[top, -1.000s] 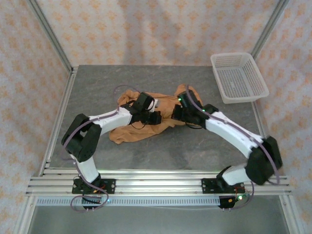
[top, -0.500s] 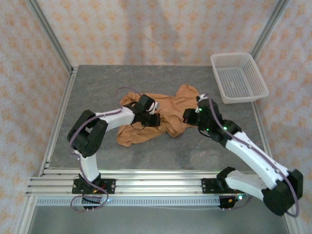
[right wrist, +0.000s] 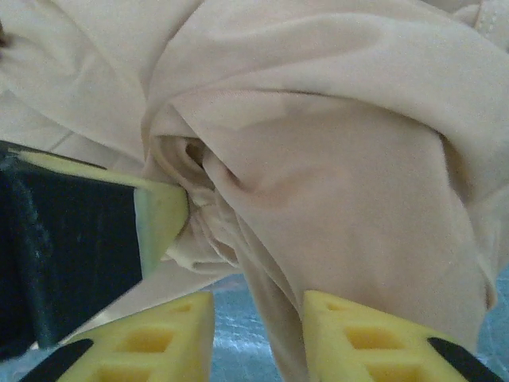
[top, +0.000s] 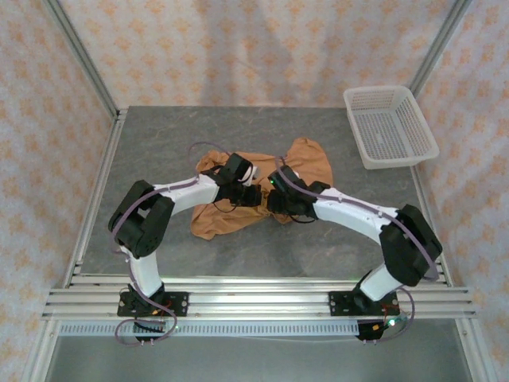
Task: Fold the inside-out t-shirt
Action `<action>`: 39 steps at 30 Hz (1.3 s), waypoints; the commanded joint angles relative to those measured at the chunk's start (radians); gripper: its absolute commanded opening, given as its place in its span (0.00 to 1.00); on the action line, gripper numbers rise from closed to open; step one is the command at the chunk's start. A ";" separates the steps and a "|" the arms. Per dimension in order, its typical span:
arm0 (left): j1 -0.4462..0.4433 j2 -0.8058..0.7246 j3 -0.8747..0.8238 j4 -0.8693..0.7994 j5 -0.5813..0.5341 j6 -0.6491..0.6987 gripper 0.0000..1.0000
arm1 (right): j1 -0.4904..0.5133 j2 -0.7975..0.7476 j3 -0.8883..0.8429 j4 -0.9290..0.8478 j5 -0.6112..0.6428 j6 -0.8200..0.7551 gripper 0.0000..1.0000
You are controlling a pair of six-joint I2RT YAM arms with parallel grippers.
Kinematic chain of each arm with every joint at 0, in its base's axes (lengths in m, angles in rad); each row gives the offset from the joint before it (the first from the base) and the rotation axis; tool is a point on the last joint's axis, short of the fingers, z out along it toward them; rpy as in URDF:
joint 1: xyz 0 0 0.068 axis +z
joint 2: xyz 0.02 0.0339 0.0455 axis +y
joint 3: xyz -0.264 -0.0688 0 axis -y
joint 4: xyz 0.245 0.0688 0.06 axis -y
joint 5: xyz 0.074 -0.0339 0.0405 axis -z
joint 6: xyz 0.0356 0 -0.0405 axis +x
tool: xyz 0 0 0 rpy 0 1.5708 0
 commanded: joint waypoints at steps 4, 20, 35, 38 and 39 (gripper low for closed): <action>0.004 -0.049 0.011 -0.029 -0.003 0.017 0.00 | 0.009 0.075 0.068 -0.096 0.120 -0.044 0.46; 0.007 -0.044 0.026 -0.040 -0.004 0.028 0.00 | -0.002 0.045 0.159 -0.253 0.190 -0.103 0.00; -0.026 -0.032 0.064 0.000 0.006 -0.016 0.00 | -0.470 -0.214 -0.136 -0.013 -0.342 -0.137 0.00; -0.071 -0.015 0.079 0.021 0.000 -0.038 0.00 | -0.471 -0.109 -0.118 -0.077 -0.149 -0.118 0.12; -0.087 -0.005 0.085 0.029 -0.001 -0.047 0.00 | -0.471 -0.092 -0.106 -0.110 -0.085 -0.105 0.20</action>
